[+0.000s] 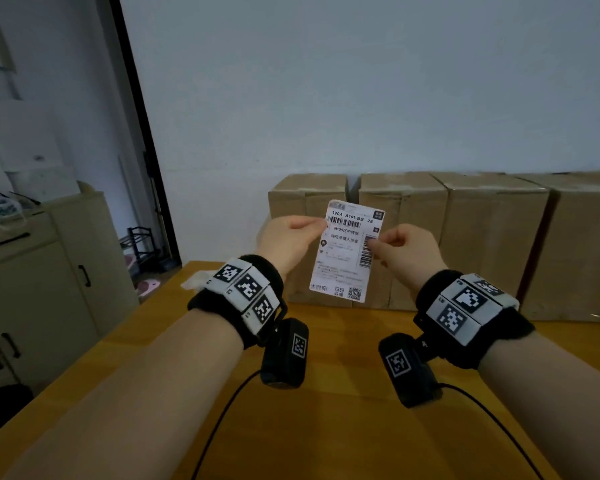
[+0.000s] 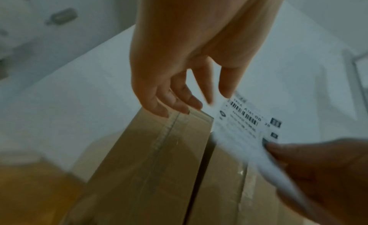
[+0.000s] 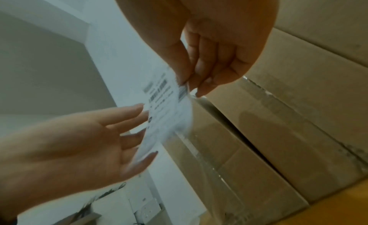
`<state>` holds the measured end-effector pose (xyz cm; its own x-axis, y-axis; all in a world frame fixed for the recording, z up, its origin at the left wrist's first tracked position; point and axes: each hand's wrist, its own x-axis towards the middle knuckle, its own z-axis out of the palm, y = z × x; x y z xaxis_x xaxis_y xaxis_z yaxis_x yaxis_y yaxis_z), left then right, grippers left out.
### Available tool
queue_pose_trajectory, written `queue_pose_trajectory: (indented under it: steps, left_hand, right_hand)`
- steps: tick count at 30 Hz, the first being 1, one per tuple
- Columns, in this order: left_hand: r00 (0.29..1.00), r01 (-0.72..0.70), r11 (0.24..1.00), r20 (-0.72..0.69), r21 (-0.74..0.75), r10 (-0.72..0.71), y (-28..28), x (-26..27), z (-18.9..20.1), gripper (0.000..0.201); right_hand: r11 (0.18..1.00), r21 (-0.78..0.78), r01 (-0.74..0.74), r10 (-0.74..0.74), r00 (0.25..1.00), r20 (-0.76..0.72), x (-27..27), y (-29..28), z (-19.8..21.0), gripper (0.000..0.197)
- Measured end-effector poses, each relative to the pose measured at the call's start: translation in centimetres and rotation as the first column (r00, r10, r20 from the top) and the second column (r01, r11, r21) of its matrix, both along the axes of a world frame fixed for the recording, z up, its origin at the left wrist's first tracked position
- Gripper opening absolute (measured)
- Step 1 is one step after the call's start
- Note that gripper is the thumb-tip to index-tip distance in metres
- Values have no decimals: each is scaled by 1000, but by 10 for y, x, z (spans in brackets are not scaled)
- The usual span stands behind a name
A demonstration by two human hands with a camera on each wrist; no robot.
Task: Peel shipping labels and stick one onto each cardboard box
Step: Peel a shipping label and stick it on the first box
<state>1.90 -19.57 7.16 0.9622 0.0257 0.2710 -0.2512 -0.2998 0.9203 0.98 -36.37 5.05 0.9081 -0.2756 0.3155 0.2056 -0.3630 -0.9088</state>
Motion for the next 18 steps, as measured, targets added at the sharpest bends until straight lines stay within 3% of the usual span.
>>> queue_pose_trajectory:
  steps: [3,5,9,13,18]
  left_hand:
    - [970,-191,977,171,95,173,-2,19,12,38]
    - [942,-288,927,243,239,230,-6,33,22,48]
    - [929,-370,699,239,611,283,-26,58,39,84]
    - [920,-339,656,93,674,380,-39,78,38,112]
    - [887,-394,657,78,643,455,-31,88,33,99]
  right_hand:
    - [997,-16,70,-70,997,27,6,-10,3,17]
    - [997,-11,79,-78,996,31,7,-16,4,15]
    - [997,-11,78,-77,995,55,8,-23,-1,17]
    - [996,7,87,-87,996,38,7,-37,-7,15]
    - [996,36,87,-87,996,1,6,-50,-12,11]
